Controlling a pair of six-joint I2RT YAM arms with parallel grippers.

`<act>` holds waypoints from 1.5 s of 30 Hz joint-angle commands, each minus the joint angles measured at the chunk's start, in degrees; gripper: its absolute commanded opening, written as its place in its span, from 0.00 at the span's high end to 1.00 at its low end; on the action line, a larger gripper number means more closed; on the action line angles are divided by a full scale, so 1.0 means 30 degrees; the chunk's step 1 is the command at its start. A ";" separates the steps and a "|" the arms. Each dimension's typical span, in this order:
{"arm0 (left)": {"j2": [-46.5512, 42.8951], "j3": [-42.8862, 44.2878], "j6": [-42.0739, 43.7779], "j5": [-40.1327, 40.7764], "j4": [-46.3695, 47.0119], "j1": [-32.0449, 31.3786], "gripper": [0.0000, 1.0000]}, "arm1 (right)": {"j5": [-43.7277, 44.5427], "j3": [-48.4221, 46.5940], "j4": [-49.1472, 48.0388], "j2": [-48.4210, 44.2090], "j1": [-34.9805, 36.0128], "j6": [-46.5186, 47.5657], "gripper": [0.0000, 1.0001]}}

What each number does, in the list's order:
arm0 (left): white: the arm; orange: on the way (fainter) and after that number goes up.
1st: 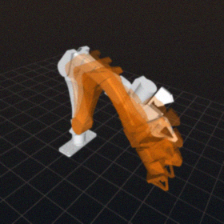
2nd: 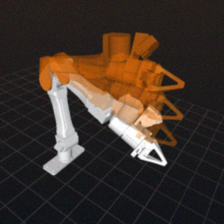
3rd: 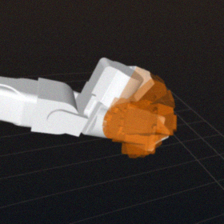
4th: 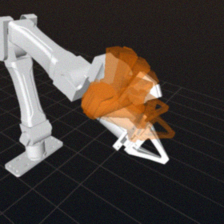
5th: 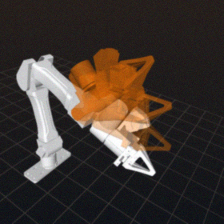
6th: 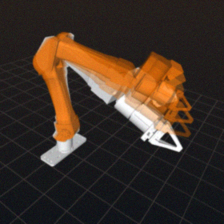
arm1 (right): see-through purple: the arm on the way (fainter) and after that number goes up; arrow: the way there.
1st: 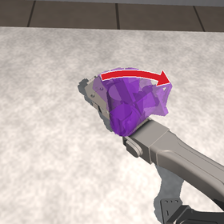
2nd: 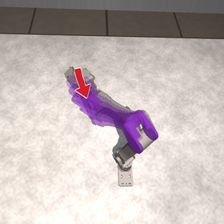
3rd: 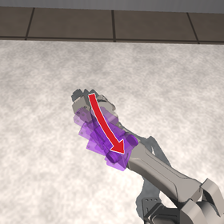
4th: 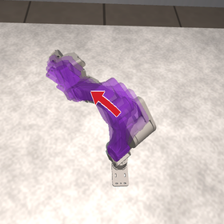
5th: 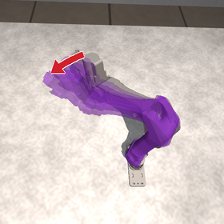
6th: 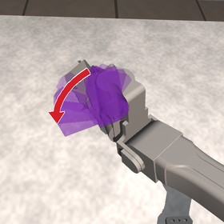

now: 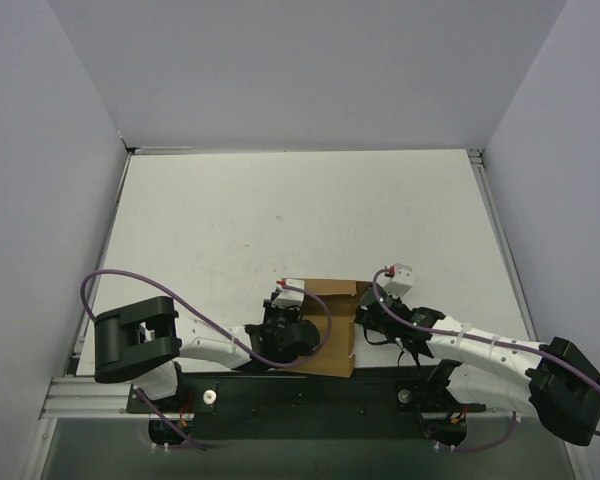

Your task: Fold the paper box

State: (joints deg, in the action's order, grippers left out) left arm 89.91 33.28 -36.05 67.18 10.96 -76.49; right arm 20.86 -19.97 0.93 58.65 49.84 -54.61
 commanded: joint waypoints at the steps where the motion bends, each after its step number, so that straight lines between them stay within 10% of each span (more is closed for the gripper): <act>1: -0.0145 0.0158 0.0211 -0.0332 -0.0665 0.0008 1.00 | -0.0333 0.0240 -0.2299 0.0662 -0.0413 0.0713 0.64; 11: 0.0147 0.0216 0.0240 -0.0449 -0.0578 -0.0021 1.00 | -0.0217 -0.0666 -0.3269 0.1716 0.0259 0.2001 0.80; 45: 0.0500 0.0510 0.0241 -0.0654 -0.0695 -0.0080 1.00 | 0.2216 0.0298 -0.6608 0.3972 0.3922 -0.2099 0.75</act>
State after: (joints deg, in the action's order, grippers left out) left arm 90.94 34.13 -35.86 67.77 10.52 -76.34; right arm 28.05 -18.50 -17.04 67.48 60.84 -59.22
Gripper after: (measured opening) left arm 0.148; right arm 0.244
